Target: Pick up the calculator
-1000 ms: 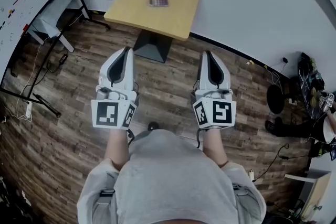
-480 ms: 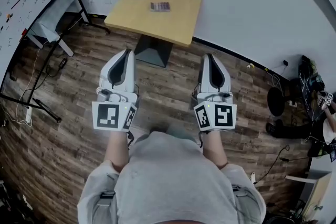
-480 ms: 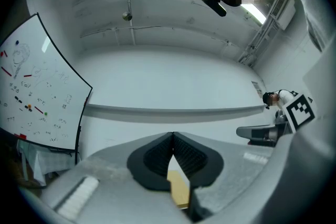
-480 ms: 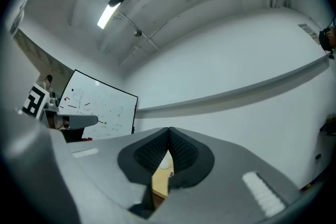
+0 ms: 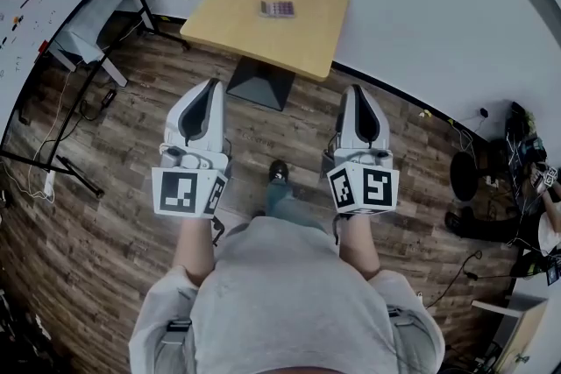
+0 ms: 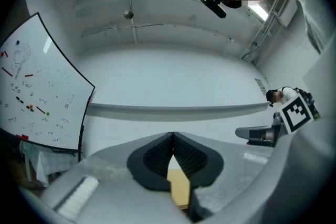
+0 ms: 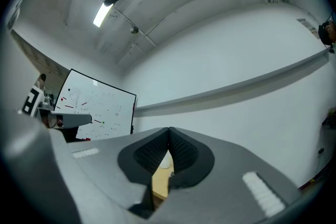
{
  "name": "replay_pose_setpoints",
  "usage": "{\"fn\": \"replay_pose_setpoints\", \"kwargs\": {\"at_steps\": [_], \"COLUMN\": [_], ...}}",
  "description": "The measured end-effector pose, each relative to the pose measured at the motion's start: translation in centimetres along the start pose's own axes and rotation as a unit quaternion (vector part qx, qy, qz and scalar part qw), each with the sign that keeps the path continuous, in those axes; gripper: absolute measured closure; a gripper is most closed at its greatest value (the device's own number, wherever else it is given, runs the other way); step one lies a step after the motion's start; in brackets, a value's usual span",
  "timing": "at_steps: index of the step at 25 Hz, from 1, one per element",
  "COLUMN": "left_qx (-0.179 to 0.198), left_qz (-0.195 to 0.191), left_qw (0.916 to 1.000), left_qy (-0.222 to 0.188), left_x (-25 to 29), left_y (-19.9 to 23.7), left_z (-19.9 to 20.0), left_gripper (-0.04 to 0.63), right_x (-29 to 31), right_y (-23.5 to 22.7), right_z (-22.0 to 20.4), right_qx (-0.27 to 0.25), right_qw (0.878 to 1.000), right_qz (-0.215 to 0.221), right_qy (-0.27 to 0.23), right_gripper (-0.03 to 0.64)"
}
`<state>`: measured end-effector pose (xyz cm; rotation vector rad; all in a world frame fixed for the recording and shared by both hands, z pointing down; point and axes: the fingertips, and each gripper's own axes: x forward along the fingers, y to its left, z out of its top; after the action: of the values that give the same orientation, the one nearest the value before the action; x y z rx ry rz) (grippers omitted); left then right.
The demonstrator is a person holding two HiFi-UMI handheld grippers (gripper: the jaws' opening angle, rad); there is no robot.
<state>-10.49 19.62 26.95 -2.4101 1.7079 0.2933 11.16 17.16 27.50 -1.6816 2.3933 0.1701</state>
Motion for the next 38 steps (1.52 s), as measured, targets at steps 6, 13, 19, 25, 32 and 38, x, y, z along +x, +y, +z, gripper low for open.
{"fn": "replay_pose_setpoints", "kwargs": {"at_steps": [6,13,19,25,32,38], "left_qx": [0.006,0.004,0.002,0.005,0.01,0.02], "left_qz": [0.016,0.027,0.035,0.04,0.04,0.036], "left_qw": [0.9998,0.9996,0.9994,0.9992,0.9991,0.9991], "left_qy": [0.002,-0.001,-0.006,-0.007,-0.011,-0.012], "left_x": [2.6,7.3,11.0,14.6,18.5,21.9], "left_y": [2.4,4.6,5.9,6.3,5.8,4.9], "left_z": [-0.5,-1.1,-1.6,-2.2,-2.7,-3.3], "left_gripper": [0.591,0.59,0.591,0.591,0.591,0.591], "right_x": [3.9,9.5,13.4,16.7,19.5,21.7], "right_y": [-0.5,-2.2,-3.4,-5.1,-7.7,-10.2], "right_z": [-0.6,-0.7,-1.1,-1.4,-2.0,-2.5], "right_qx": [0.004,-0.001,-0.001,0.002,0.008,0.016], "right_qw": [1.0,1.0,1.0,0.999,0.999,0.999], "right_qz": [0.006,0.009,0.021,0.031,0.038,0.042], "right_qy": [-0.001,-0.005,-0.007,-0.008,-0.012,-0.017], "right_gripper": [0.615,0.615,0.615,0.615,0.615,0.615]}}
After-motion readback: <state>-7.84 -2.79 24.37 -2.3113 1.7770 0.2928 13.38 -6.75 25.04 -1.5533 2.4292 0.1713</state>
